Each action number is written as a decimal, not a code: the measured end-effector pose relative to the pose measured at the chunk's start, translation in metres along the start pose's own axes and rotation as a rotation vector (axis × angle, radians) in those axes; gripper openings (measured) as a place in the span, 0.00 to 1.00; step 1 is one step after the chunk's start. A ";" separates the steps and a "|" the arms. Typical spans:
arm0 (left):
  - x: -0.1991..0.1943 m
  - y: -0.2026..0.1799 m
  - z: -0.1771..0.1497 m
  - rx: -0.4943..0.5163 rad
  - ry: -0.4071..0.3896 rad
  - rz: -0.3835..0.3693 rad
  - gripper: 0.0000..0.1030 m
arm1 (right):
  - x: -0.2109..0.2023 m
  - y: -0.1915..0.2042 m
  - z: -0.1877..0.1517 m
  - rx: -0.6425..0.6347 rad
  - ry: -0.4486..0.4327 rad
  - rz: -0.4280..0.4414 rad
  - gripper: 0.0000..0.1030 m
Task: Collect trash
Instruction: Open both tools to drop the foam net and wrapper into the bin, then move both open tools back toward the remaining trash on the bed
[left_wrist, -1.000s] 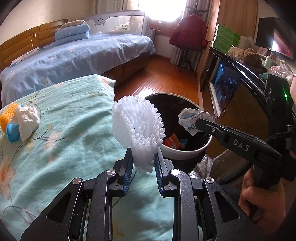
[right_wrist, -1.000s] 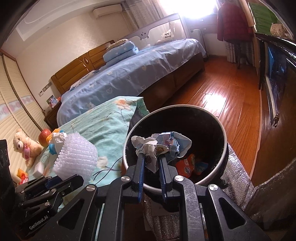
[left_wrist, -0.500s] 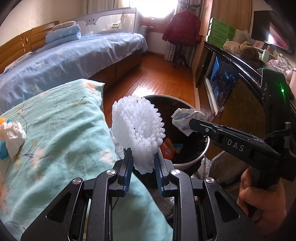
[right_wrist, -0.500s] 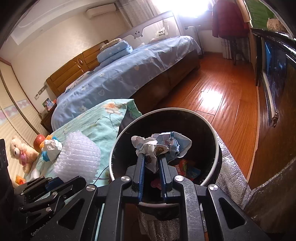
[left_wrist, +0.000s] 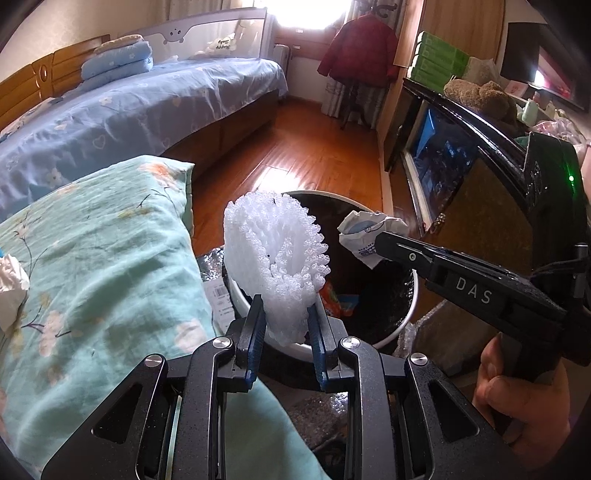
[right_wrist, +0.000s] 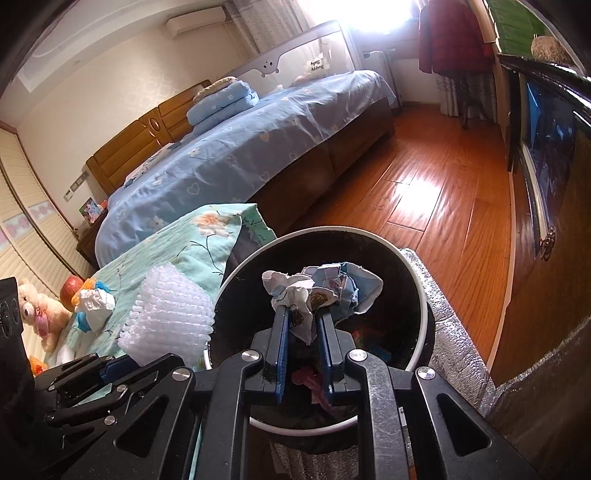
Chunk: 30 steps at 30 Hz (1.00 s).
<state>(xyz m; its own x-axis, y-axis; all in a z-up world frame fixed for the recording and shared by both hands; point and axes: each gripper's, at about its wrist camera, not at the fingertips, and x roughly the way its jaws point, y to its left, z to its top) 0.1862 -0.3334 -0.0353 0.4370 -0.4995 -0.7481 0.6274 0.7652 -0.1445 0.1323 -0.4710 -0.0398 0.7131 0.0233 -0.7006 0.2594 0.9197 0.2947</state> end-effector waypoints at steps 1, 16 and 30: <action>0.001 -0.001 0.001 0.000 0.001 -0.003 0.21 | 0.000 0.000 0.001 0.000 0.000 -0.001 0.15; -0.007 0.008 -0.006 -0.019 -0.014 0.012 0.51 | -0.005 -0.008 0.006 0.049 -0.015 0.020 0.47; -0.055 0.067 -0.066 -0.163 -0.032 0.105 0.58 | -0.007 0.053 -0.024 -0.037 0.011 0.096 0.73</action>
<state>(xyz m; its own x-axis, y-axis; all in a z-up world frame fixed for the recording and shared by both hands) 0.1616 -0.2277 -0.0471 0.5165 -0.4242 -0.7438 0.4659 0.8681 -0.1715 0.1256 -0.4134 -0.0353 0.7267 0.1165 -0.6770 0.1658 0.9267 0.3374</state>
